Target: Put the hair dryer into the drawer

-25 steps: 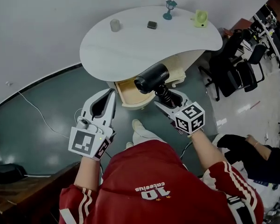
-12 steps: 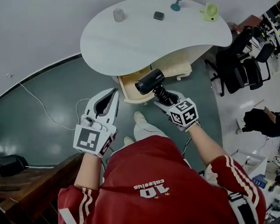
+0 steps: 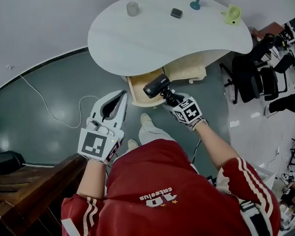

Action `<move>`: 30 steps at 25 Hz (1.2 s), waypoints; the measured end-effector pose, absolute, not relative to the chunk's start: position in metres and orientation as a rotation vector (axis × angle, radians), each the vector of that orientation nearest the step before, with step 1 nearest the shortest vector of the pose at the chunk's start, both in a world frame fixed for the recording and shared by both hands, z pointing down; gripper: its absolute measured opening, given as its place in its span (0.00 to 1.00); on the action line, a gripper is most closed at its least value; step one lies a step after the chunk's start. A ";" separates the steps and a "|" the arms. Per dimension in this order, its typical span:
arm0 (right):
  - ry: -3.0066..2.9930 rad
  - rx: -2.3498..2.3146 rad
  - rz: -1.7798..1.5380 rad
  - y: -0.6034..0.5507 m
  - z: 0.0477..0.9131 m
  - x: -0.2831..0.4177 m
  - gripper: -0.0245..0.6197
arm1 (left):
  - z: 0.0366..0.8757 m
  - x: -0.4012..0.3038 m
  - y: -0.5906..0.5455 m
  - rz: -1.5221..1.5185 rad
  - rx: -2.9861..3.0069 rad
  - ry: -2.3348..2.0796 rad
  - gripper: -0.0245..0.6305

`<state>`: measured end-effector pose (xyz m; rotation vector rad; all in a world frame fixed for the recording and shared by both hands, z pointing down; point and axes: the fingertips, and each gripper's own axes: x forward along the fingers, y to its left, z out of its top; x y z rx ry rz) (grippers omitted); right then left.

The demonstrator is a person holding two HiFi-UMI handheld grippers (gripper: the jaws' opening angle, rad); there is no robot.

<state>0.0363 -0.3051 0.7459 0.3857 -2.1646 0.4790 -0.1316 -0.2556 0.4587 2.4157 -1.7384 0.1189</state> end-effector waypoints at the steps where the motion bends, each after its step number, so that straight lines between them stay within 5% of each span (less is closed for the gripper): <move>1: -2.148 0.370 0.469 -0.307 0.752 0.036 0.48 | 0.460 -0.133 -0.256 0.122 2.410 -1.743 0.04; 30: -1.834 -0.079 0.027 -0.370 0.842 -0.031 0.48 | 0.487 -0.178 -0.276 0.202 2.159 -1.889 0.04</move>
